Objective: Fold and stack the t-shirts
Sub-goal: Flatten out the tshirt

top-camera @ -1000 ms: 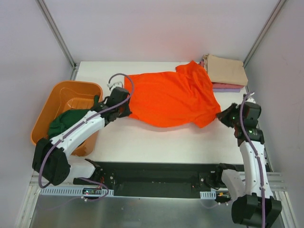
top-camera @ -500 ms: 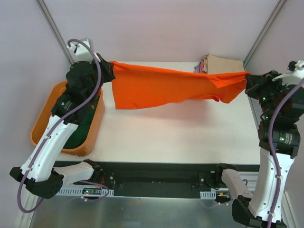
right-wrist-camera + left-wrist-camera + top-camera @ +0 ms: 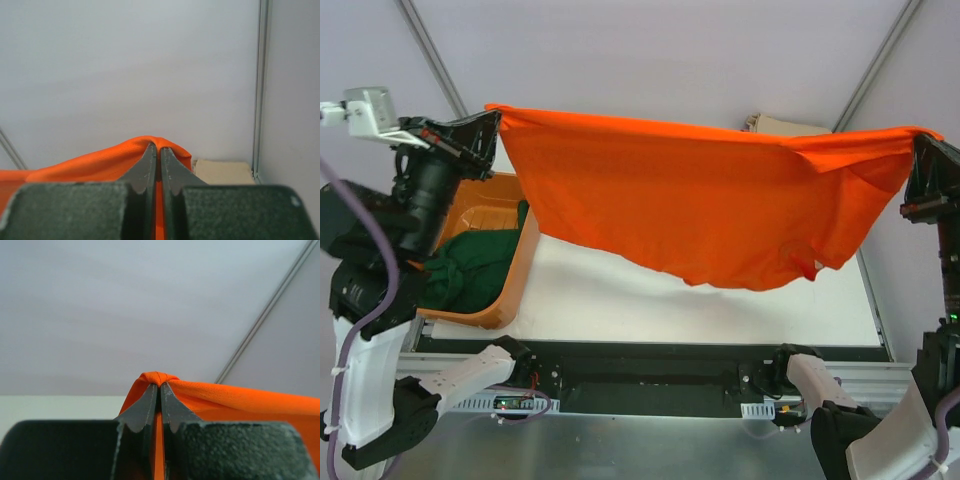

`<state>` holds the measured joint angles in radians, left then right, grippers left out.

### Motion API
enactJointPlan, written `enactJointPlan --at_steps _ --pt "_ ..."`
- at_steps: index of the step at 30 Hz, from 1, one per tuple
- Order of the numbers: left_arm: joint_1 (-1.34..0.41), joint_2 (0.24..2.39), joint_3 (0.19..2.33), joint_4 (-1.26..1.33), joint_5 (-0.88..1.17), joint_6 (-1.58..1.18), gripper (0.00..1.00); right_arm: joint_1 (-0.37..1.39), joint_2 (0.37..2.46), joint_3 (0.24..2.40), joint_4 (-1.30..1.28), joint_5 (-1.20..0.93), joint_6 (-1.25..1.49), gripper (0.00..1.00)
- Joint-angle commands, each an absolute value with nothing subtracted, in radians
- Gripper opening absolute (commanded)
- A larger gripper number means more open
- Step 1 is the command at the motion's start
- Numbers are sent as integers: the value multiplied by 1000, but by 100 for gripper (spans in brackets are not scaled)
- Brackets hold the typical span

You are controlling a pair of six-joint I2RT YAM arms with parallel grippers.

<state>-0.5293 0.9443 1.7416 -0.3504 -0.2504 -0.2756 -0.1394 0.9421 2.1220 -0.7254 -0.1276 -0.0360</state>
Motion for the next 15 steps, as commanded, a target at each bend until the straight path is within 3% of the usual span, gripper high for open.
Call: enactJointPlan --at_steps 1,9,15 --pt "-523 910 1798 -336 -201 -245 0 -138 960 2215 -756 -126 -90 1" --pt "-523 983 1796 -336 -251 -249 0 -138 1040 2215 -739 -103 -95 1" --pt "-471 1219 1652 -339 -423 -310 0 -138 1215 1953 -657 -132 -106 1"
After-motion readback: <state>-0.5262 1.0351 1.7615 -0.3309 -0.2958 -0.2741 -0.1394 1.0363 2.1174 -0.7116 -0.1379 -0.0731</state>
